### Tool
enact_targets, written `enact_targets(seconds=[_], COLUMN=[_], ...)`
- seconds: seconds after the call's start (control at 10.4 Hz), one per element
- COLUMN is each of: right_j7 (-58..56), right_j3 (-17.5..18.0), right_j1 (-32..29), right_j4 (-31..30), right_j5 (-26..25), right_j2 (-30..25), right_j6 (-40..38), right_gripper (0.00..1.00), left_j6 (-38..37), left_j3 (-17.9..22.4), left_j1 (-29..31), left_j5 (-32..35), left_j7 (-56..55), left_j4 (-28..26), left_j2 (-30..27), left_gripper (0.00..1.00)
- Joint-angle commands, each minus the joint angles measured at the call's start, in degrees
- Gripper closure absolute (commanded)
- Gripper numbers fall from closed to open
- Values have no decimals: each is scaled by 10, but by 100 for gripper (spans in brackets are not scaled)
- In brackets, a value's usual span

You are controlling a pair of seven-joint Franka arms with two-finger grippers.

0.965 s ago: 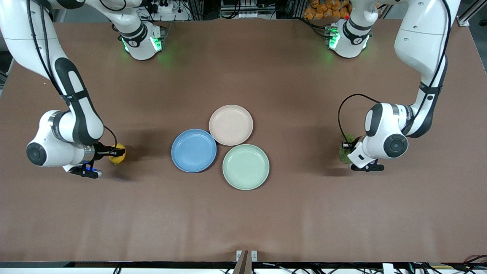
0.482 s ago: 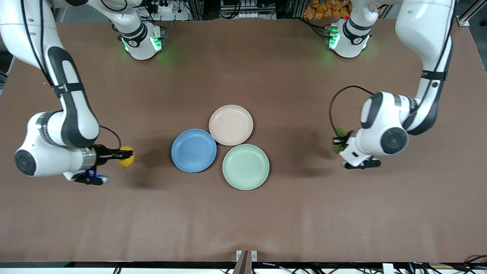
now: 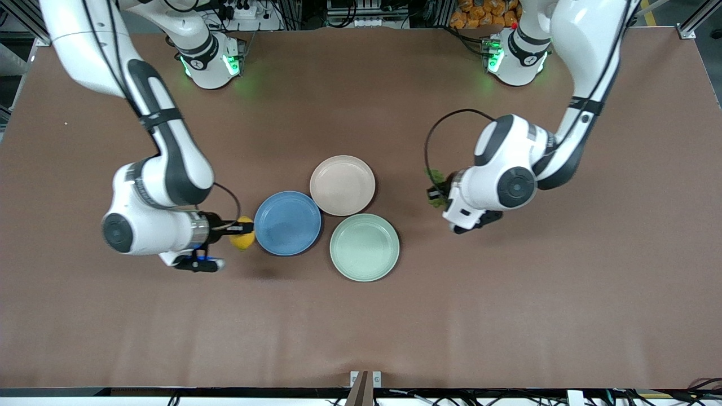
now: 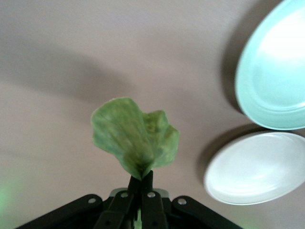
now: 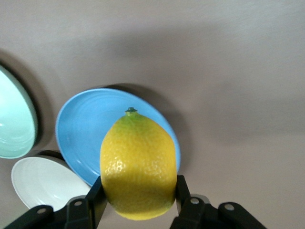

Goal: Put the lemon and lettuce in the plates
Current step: 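Carry the lemon to the blue plate while the left gripper carries lettuce to beige plate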

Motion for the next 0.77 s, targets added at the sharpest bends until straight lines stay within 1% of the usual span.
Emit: enact_targets(seconds=[0.0, 0.19, 0.39, 0.58, 0.68], right_j7=[18, 21, 36, 50, 51], right_j3=[-1, -1, -1, -1, -1], right_j1=[26, 45, 51, 57, 59], right_j4=[4, 0, 0, 3, 4], right_j5=[11, 11, 11, 11, 11], right_j2=[15, 34, 40, 55, 58], right_j6=[13, 49, 58, 58, 59], right_gripper=[100, 99, 99, 81, 60], left_j6=[59, 120, 174, 215, 244], left_j3=[0, 1, 5, 6, 23], left_j1=[-51, -105, -147, -175, -206], left_j5=[-25, -20, -19, -14, -5], left_j7=[-97, -198, -253, -283, -302], left_j4=[19, 21, 21, 36, 36], left_j2=[30, 50, 72, 95, 108], left_gripper=[100, 100, 100, 100, 100])
